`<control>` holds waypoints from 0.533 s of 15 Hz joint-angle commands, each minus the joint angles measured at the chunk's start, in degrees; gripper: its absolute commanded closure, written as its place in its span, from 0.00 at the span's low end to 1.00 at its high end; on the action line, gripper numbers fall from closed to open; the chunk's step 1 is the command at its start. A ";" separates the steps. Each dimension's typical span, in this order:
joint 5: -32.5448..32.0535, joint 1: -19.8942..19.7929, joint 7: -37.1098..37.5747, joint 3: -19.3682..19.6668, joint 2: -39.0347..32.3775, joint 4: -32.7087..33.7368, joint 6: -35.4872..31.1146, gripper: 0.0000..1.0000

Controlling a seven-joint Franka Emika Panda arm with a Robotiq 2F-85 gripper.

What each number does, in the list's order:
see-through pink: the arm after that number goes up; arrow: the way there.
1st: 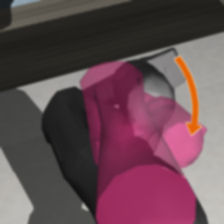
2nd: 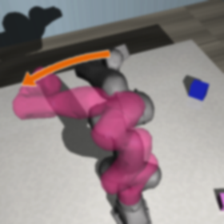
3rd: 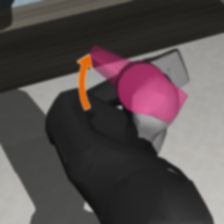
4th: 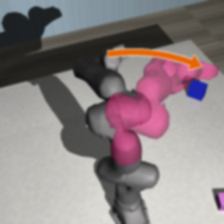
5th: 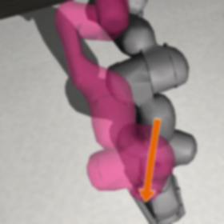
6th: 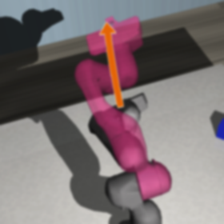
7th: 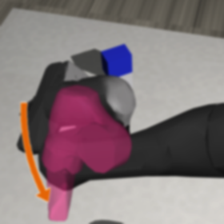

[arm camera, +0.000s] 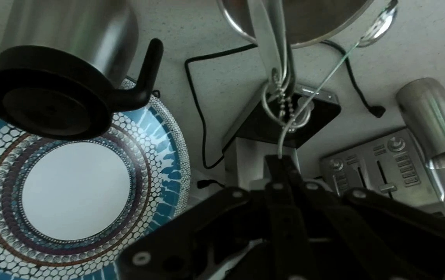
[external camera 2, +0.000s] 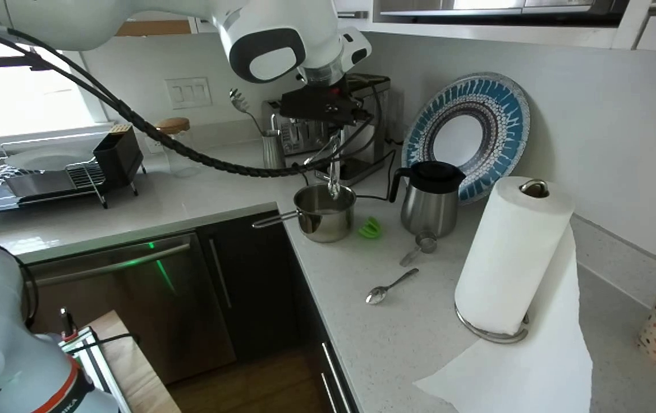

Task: Put the spoons in the pot

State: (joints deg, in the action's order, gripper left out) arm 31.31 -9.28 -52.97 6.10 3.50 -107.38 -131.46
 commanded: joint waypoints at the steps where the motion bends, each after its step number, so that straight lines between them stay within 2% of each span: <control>1: 1.28 2.34 -1.60 0.52 0.35 -2.51 -0.20 1.00; 8: 2.14 3.20 -2.37 0.27 -3.40 -3.40 -0.25 1.00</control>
State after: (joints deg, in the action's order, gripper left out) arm 32.19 -6.36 -53.92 6.01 1.38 -110.25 -131.43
